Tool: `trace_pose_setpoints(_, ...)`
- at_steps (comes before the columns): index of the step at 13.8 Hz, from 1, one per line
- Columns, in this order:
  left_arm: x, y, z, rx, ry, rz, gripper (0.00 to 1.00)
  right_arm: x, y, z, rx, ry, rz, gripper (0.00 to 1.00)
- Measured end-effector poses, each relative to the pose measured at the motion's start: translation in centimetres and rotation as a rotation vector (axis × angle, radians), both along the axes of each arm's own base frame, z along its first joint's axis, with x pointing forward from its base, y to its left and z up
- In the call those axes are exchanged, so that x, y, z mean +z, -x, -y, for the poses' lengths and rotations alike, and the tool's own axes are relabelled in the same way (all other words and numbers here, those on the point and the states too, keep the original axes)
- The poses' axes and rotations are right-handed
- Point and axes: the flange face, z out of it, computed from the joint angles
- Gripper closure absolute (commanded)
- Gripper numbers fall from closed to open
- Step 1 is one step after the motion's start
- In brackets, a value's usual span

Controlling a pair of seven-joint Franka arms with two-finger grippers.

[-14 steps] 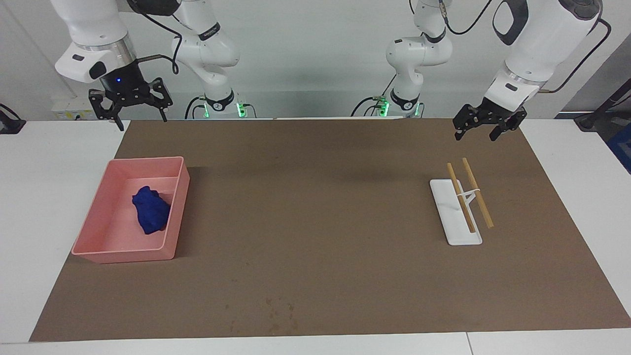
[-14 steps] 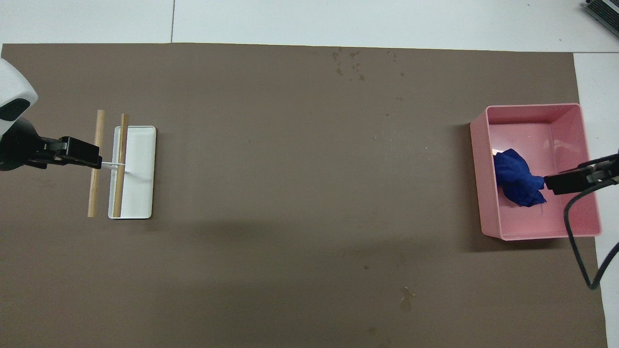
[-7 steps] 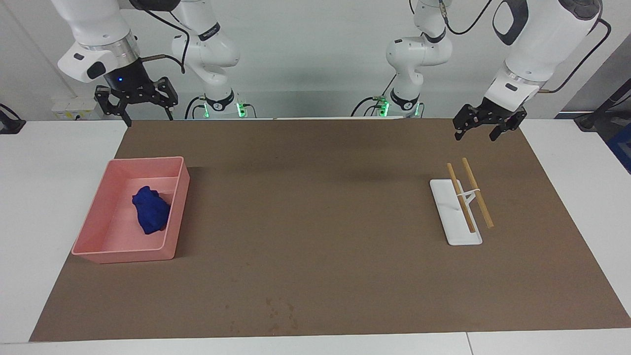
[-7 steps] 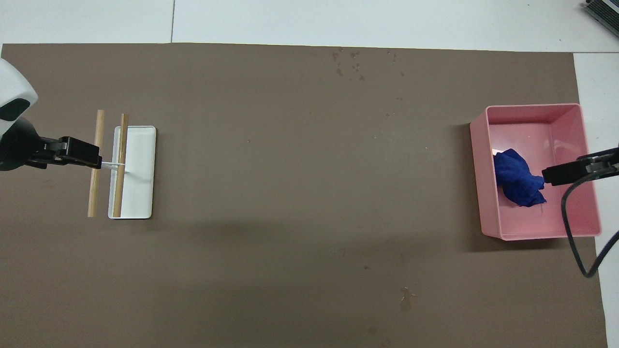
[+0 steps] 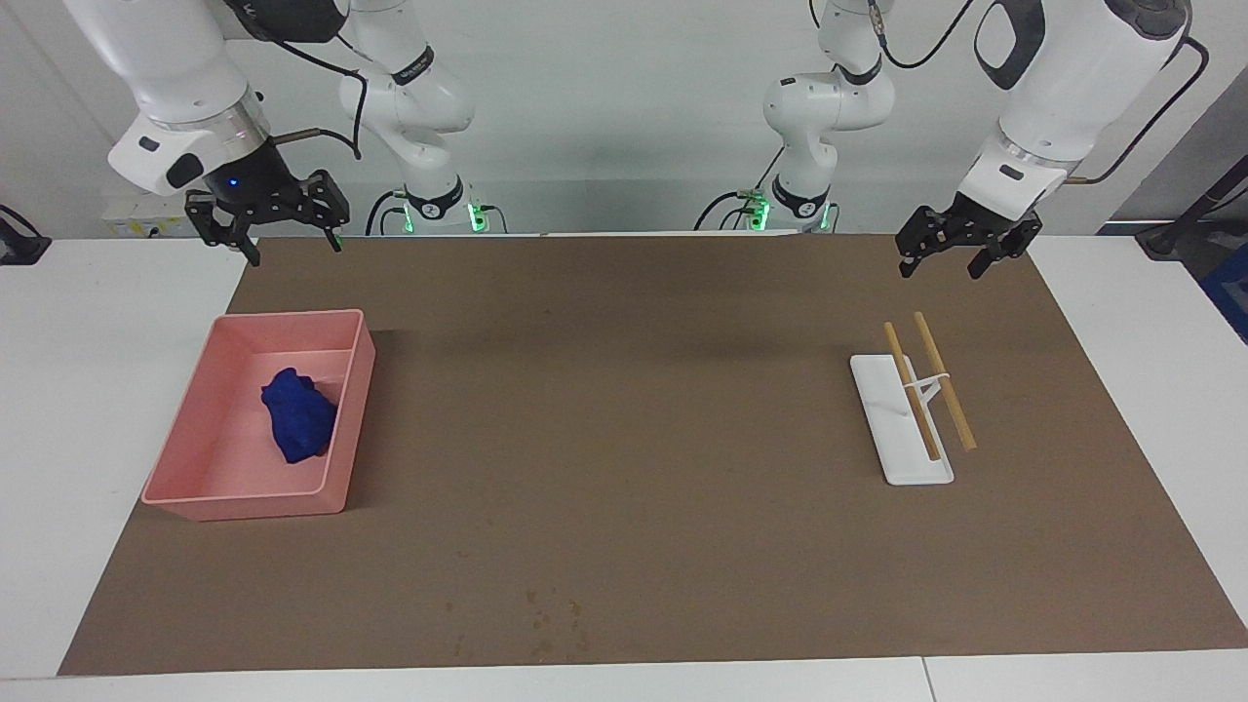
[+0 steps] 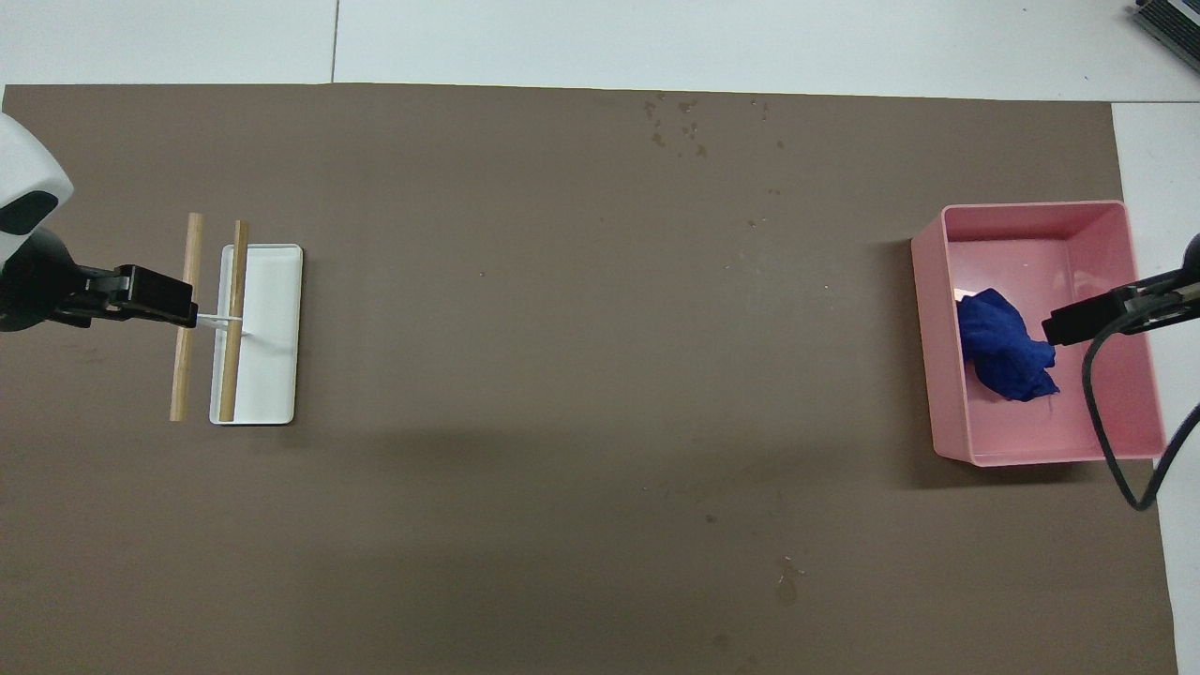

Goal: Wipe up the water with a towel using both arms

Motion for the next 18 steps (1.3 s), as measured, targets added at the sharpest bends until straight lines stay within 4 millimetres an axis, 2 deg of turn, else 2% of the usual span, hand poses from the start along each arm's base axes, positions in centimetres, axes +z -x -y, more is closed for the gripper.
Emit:
trace_pose_setpoints(3,0.0,0.0,0.0,0.0,0.0,0.0,0.0,0.2,0.1,-0.3,-0.016,0.001,0.004,0.0)
trace_pose_setpoints(7,0.0,0.0,0.0,0.0,0.0,0.0,0.0,0.2,0.1,1.0,-0.051,0.001,0.008,0.0)
trace_pose_setpoints(13,0.0,0.0,0.0,0.0,0.0,0.0,0.0,0.3,0.1,1.7,-0.11,0.003,0.011,0.0)
trace_pose_setpoints(18,0.0,0.0,0.0,0.0,0.0,0.0,0.0,0.3,0.1,1.0,-0.099,0.002,0.012,0.0)
